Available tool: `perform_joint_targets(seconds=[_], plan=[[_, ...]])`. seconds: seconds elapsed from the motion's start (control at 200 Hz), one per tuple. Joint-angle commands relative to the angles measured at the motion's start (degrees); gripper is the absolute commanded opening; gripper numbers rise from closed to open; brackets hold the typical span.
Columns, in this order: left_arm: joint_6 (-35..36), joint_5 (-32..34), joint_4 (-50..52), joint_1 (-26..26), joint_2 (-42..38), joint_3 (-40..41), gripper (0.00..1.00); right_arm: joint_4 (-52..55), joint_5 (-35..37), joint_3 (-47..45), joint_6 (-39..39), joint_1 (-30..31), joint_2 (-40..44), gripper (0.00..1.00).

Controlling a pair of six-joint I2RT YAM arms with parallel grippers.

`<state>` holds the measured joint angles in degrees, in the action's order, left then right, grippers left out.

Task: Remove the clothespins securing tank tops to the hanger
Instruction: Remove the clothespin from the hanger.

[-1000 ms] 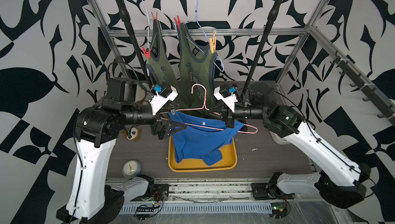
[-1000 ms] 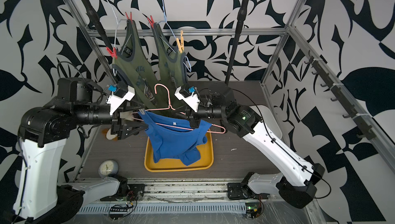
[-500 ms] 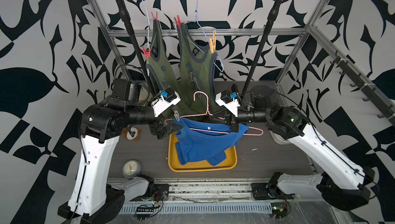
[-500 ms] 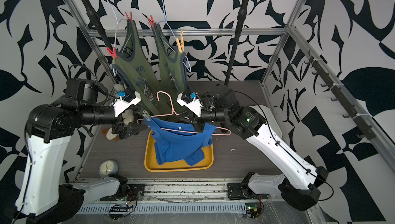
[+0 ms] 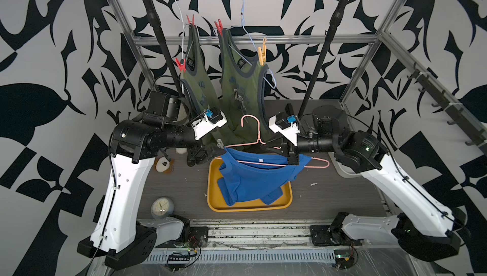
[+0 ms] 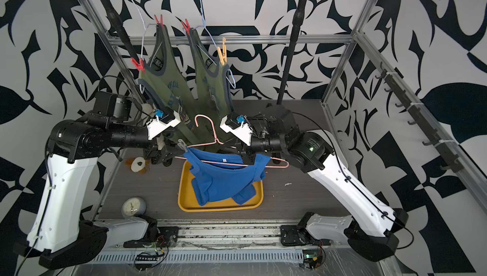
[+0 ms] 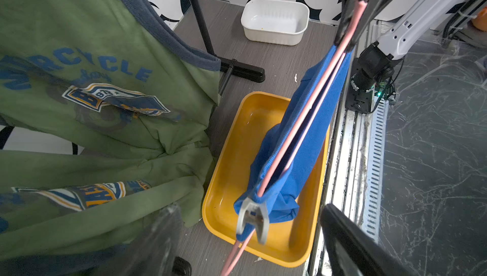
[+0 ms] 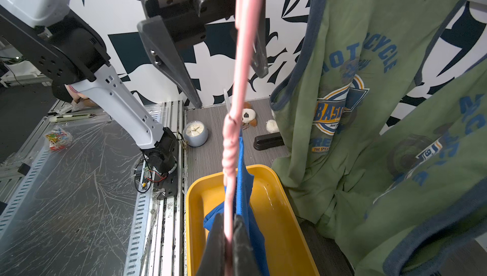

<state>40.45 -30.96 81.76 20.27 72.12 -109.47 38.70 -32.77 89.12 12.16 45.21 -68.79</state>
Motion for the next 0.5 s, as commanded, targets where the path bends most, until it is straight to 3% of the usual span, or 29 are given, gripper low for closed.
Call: perform_joint_targets(seconds=[0.0,0.18,0.495], plan=[[1.10,-2.37,1.88,0.17,0.48,-0.49,0.86,-1.79,-1.32,2.76,0.69,-0.04,1.52,0.00],[1.57,-4.06,2.08,0.16,0.43,-0.48,0.64,-1.13,-1.42,3.27,0.71,-0.04,1.38,0.00],[2.68,-5.16,3.59,0.20,2.60,-0.15,0.73,-0.99,-0.89,3.51,1.01,-0.08,1.61,0.00]])
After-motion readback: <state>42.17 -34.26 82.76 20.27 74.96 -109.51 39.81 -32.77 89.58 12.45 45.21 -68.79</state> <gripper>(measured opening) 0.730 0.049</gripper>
